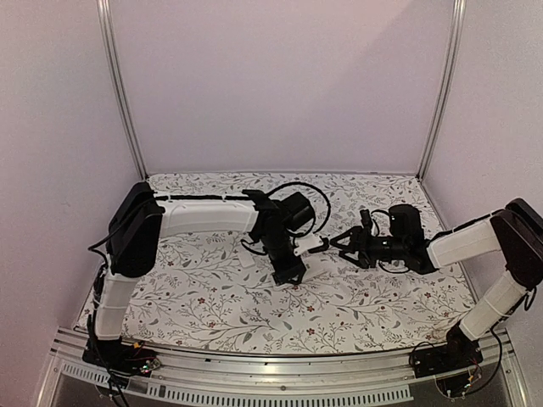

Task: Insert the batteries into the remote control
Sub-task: Pass from the right arm to the left, then place the remote control without the battery cover at the center of the board.

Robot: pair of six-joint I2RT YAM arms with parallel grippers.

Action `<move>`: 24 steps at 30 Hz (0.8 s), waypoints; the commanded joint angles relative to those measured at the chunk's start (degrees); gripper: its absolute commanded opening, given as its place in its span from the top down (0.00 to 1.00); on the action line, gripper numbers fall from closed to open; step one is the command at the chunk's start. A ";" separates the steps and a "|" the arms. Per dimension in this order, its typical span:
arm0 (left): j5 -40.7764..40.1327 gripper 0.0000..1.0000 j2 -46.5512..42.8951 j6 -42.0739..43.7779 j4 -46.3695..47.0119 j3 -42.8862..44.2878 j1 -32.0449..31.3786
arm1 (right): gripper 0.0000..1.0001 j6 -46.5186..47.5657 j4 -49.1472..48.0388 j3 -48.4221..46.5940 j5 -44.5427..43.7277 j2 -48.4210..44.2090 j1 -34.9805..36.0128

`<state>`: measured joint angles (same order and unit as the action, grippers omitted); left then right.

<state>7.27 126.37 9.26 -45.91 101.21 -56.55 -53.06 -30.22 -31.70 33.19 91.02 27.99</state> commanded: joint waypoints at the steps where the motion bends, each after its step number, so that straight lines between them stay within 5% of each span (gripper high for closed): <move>1: -0.01 0.66 4.27 7.95 -8.39 4.82 0.33 | 0.33 3.27 3.78 1.82 -0.85 -3.88 -1.52; 10: -1.82 0.51 10.18 11.31 -12.18 10.54 -0.03 | 0.32 5.30 6.63 1.65 -0.28 -6.34 -2.45; 19: -2.20 0.07 7.69 11.73 -11.95 9.68 -0.12 | 0.30 5.55 7.73 0.97 0.29 -6.95 -2.67; 24: -1.17 0.00 -2.46 9.59 -3.24 1.43 3.27 | 0.29 6.09 8.31 0.38 0.42 -7.43 -2.69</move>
<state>5.54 133.51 20.36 -55.05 108.77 -56.18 -48.25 -23.31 -30.26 33.19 85.49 25.69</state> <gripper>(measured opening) 0.993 0.704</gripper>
